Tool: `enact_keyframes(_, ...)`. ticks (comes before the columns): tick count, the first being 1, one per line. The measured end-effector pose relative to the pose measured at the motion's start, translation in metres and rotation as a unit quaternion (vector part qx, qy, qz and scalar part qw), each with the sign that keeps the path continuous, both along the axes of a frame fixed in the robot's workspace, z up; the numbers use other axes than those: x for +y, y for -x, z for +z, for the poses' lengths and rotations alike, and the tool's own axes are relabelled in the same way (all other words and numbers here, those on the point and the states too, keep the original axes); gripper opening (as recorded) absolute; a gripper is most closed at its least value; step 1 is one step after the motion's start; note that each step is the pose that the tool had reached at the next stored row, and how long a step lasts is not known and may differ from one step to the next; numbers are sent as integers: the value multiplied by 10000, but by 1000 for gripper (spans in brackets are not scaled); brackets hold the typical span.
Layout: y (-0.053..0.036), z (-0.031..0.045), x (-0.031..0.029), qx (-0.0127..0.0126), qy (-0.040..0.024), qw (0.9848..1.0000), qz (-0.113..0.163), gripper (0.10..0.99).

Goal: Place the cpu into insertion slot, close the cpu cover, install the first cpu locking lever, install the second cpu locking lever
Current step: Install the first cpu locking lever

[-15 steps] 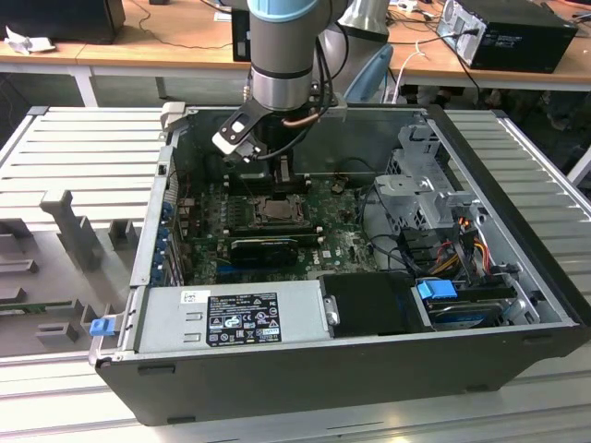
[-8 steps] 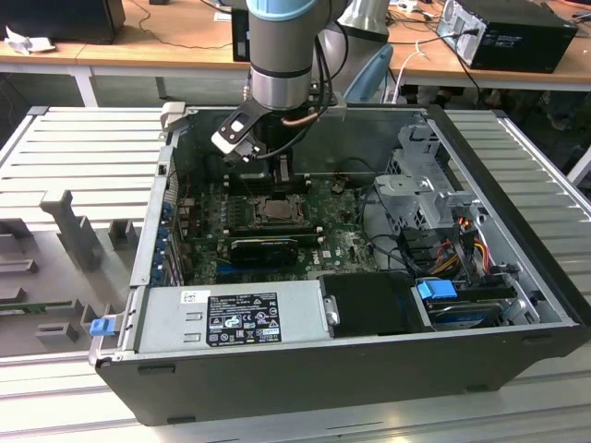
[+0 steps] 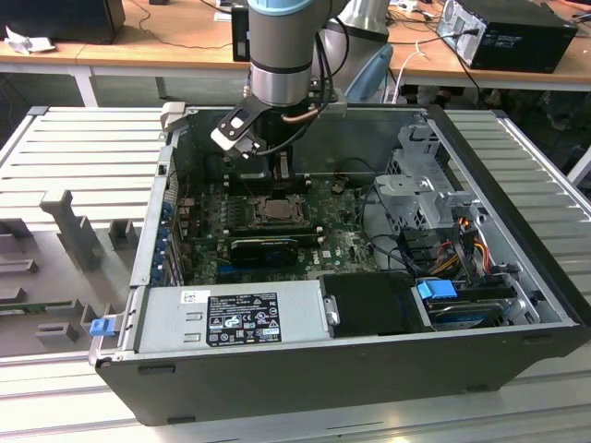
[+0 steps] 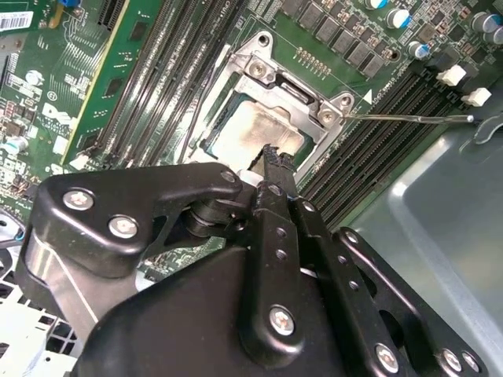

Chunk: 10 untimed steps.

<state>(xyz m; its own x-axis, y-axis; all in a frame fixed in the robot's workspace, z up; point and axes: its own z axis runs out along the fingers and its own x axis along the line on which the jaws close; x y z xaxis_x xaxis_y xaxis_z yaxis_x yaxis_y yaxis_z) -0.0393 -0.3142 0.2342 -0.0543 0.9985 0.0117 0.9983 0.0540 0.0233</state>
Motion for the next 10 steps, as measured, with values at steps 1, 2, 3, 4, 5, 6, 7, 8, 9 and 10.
enact_keyframes(1, 0, 10, 0, 0, 0, 10000, 0, 106)
enact_keyframes(2, 0, 24, 0, 0, 0, 10000, 0, 106)
enact_keyframes(3, 0, 49, 0, 0, 0, 10000, 0, 106)
enact_keyframes(4, 0, 67, 0, 0, 0, 10000, 0, 106)
enact_keyframes(5, 0, 81, 0, 0, 0, 10000, 0, 106)
enact_keyframes(6, 0, 89, 0, 0, 0, 10000, 0, 106)
enact_keyframes(7, 0, 95, 0, 0, 0, 10000, 0, 106)
enact_keyframes(8, 0, 104, 0, 0, 0, 10000, 0, 106)
enact_keyframes(9, 0, 114, 0, 0, 0, 10000, 0, 106)
enact_keyframes(10, 0, 137, 0, 0, 0, 10000, 0, 106)
